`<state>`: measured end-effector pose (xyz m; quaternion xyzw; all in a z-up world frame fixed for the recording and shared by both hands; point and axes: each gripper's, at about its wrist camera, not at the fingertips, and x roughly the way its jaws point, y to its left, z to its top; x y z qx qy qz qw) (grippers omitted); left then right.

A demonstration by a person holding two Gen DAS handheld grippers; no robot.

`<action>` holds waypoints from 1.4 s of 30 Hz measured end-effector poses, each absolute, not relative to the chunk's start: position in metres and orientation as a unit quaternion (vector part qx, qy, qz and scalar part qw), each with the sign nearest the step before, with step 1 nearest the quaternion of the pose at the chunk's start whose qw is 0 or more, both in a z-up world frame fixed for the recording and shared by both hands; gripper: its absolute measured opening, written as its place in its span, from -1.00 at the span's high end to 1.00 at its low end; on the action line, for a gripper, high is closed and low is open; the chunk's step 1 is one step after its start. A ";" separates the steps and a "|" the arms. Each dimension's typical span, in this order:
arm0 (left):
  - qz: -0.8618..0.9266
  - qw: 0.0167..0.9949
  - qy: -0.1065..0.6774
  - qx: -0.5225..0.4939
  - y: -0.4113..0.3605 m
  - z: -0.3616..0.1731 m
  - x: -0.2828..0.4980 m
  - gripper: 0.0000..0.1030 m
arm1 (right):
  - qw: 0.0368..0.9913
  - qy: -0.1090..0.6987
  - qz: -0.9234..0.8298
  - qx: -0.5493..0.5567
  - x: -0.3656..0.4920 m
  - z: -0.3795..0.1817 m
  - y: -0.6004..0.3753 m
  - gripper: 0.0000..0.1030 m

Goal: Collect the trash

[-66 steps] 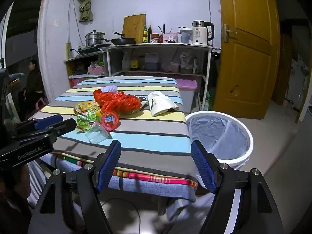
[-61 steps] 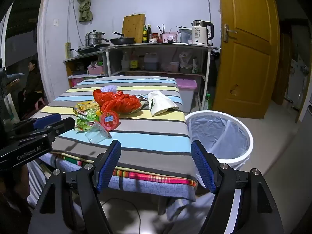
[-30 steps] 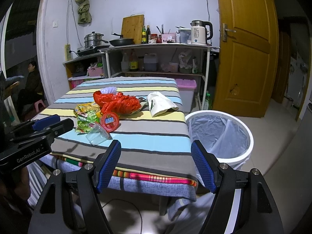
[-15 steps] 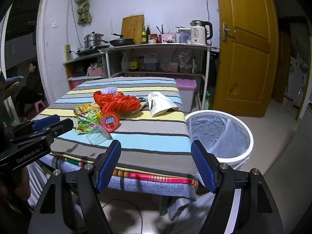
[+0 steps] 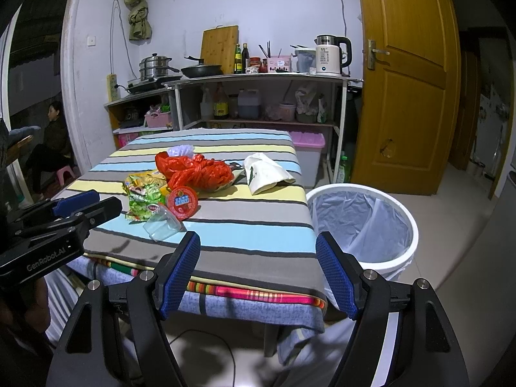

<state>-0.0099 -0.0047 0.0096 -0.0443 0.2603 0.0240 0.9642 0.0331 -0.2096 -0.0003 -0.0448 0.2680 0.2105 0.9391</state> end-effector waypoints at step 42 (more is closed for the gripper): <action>-0.003 0.951 0.302 -0.073 0.006 -0.013 0.014 0.08 | 0.936 0.276 0.215 -0.049 0.043 -0.003 -0.205 -0.45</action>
